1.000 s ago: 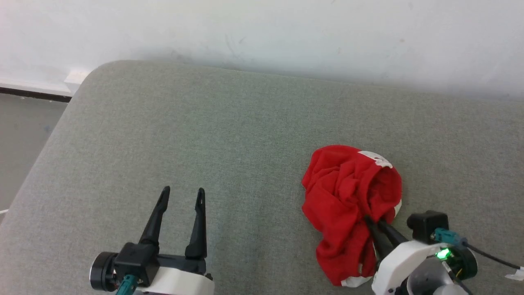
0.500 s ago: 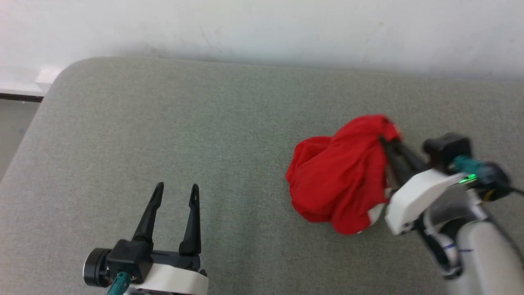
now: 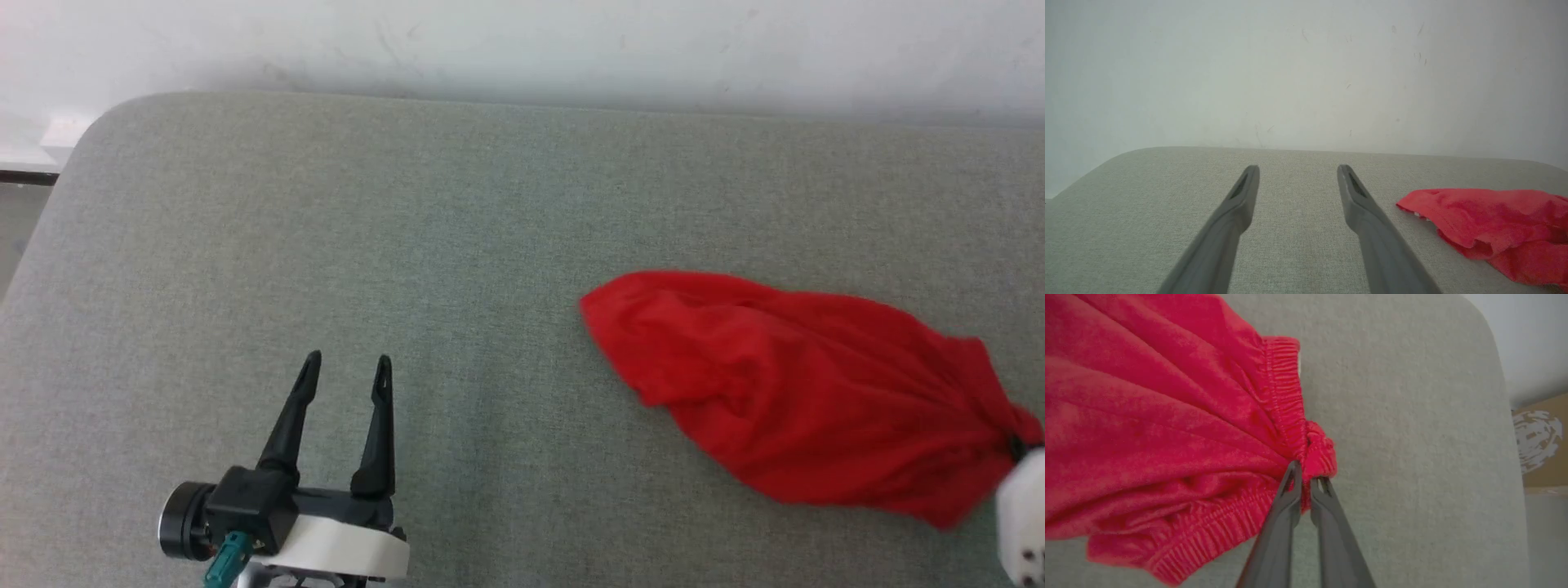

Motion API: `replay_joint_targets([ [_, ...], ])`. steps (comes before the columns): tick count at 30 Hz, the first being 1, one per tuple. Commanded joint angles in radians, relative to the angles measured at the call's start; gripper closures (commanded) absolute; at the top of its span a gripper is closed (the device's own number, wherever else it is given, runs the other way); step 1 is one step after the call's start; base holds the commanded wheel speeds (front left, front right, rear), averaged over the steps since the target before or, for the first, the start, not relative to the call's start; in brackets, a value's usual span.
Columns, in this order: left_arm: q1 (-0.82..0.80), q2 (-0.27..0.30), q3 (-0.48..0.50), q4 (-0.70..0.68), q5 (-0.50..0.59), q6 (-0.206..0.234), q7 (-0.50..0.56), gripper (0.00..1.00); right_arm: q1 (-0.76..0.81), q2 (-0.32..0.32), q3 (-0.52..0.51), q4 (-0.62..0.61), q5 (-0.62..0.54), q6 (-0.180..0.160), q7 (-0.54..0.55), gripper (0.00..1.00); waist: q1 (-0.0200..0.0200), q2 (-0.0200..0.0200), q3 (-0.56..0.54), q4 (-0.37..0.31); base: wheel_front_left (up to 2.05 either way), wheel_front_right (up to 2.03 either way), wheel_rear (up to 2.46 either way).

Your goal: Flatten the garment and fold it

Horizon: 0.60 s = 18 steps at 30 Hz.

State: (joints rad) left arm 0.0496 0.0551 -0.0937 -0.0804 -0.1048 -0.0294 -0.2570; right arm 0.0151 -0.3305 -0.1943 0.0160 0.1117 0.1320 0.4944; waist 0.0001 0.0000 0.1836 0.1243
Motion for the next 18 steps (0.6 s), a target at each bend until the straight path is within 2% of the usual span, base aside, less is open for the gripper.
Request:
replay_joint_targets([
  [1, -0.016, -0.004, 0.004, 0.003, 0.008, -0.007, -0.005, 0.00, 0.018, -0.012, -0.011, 0.018, -0.011, -0.001, 0.002, 1.00, -0.0001, 0.0000, -0.003, 0.000, 0.00, 0.00, 0.00],
  [3, -0.013, -0.004, 0.007, 0.007, 0.010, -0.009, -0.005, 0.00, 0.045, -0.003, -0.040, 0.056, -0.034, -0.001, -0.010, 1.00, -0.0001, 0.0000, -0.009, -0.003, 0.00, 0.00, 0.00],
  [4, -0.012, -0.004, 0.007, 0.009, 0.011, -0.011, -0.005, 0.00, 0.056, -0.001, -0.044, 0.073, -0.047, -0.001, -0.017, 0.77, -0.0001, 0.0000, -0.012, -0.005, 0.00, 0.00, 0.00],
  [6, -0.010, -0.004, 0.010, 0.012, 0.013, -0.013, -0.005, 0.00, 0.058, 0.023, -0.055, 0.094, -0.060, -0.001, -0.045, 0.00, -0.0001, 0.0000, -0.019, -0.011, 0.00, 0.00, 0.00],
  [11, -0.001, -0.004, 0.013, 0.018, 0.018, -0.016, -0.005, 0.00, 0.009, 0.076, -0.048, 0.051, -0.048, -0.001, -0.110, 0.00, -0.0001, 0.0000, -0.041, -0.023, 0.00, 0.00, 0.00],
  [14, 0.003, -0.004, 0.012, 0.017, 0.019, -0.016, -0.005, 0.00, -0.039, 0.094, -0.028, -0.047, -0.028, -0.001, -0.127, 0.00, -0.0001, 0.0000, -0.050, -0.025, 0.00, 0.00, 0.00],
  [18, 0.002, -0.005, 0.000, 0.015, 0.015, -0.014, -0.005, 0.00, -0.089, 0.098, 0.048, -0.195, 0.008, -0.001, -0.085, 0.00, -0.0001, 0.0000, -0.050, -0.014, 0.00, 0.00, 0.00],
])
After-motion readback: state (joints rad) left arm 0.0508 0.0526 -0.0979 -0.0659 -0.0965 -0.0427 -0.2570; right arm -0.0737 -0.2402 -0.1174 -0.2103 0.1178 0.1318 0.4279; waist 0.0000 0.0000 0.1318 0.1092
